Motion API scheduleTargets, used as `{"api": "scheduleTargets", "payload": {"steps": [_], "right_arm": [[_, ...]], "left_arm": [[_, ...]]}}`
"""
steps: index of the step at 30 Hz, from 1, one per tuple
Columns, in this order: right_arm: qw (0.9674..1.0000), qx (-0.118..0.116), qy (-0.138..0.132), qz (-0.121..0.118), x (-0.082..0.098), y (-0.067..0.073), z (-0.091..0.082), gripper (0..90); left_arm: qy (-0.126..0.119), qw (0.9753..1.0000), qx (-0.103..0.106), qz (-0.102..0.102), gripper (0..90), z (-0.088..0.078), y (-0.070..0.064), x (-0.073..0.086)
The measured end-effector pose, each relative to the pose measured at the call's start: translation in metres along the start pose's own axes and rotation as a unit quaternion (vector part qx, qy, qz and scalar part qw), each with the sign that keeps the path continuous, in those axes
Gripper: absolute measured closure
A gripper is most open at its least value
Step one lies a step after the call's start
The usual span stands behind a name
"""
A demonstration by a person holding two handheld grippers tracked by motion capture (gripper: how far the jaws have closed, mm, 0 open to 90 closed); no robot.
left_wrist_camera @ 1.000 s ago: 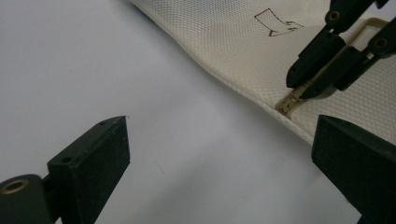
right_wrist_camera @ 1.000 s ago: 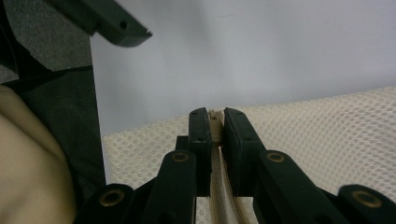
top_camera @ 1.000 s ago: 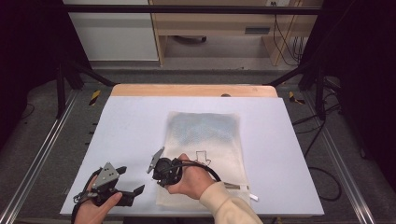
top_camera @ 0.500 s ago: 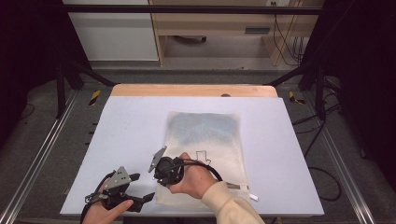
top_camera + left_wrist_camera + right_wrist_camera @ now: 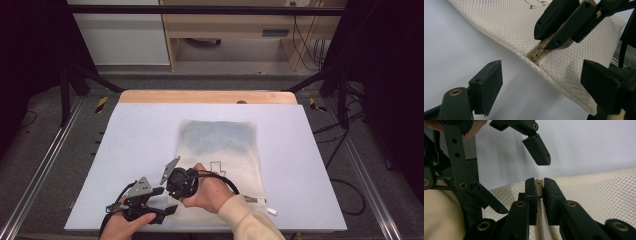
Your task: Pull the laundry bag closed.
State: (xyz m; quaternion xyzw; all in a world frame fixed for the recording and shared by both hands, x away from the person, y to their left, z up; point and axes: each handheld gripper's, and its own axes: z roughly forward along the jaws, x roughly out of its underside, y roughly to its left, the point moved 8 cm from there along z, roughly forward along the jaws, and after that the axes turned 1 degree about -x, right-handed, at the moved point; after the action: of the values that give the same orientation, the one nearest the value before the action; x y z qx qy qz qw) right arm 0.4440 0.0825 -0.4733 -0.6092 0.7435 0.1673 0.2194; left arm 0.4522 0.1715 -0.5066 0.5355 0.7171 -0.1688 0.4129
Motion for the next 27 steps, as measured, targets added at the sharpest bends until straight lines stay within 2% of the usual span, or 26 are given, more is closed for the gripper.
{"api": "scheduleTargets", "payload": {"steps": [5, 8, 9, 14, 16, 18, 21, 24, 27], "right_arm": [[1.0, 0.004, -0.005, 0.001, -0.002, -0.001, -0.002, 82.1], [0.9999, 0.004, -0.009, -0.002, -0.002, 0.0, -0.003, 82.1], [0.9999, 0.003, -0.01, -0.002, -0.002, 0.0, -0.003, 82.1], [0.9999, 0.004, -0.009, -0.001, -0.002, -0.001, -0.003, 82.1], [1.0, 0.005, -0.009, -0.001, -0.002, -0.001, -0.004, 82.1], [0.9999, 0.004, -0.013, 0.001, -0.003, -0.001, -0.004, 82.1], [0.9999, 0.005, -0.016, -0.001, -0.003, -0.001, -0.005, 82.1], [0.9999, 0.005, -0.017, 0.001, -0.003, -0.001, -0.005, 82.1], [0.9999, 0.004, -0.013, -0.001, -0.002, 0.0, -0.004, 82.1]], "left_arm": [[0.002, 0.9999, 0.013, 0.004, 24.8, 0.008, 0.001, -0.001], [-0.005, 0.9994, 0.034, 0.008, 28.7, 0.013, -0.001, -0.002], [-0.006, 0.9994, 0.035, 0.007, 29.8, 0.014, -0.001, -0.002], [-0.018, 0.9987, 0.048, -0.002, 31.4, 0.018, -0.002, -0.003], [-0.033, 0.9977, 0.059, -0.01, 33.4, 0.019, -0.003, -0.006], [-0.035, 0.9976, 0.059, -0.008, 34.0, 0.02, -0.002, -0.007], [-0.036, 0.9972, 0.063, -0.014, 39.4, 0.022, -0.001, -0.005], [-0.031, 0.9976, 0.061, -0.007, 44.4, 0.022, 0.0, -0.004], [-0.026, 0.9978, 0.06, -0.011, 49.4, 0.024, 0.001, -0.003]]}}
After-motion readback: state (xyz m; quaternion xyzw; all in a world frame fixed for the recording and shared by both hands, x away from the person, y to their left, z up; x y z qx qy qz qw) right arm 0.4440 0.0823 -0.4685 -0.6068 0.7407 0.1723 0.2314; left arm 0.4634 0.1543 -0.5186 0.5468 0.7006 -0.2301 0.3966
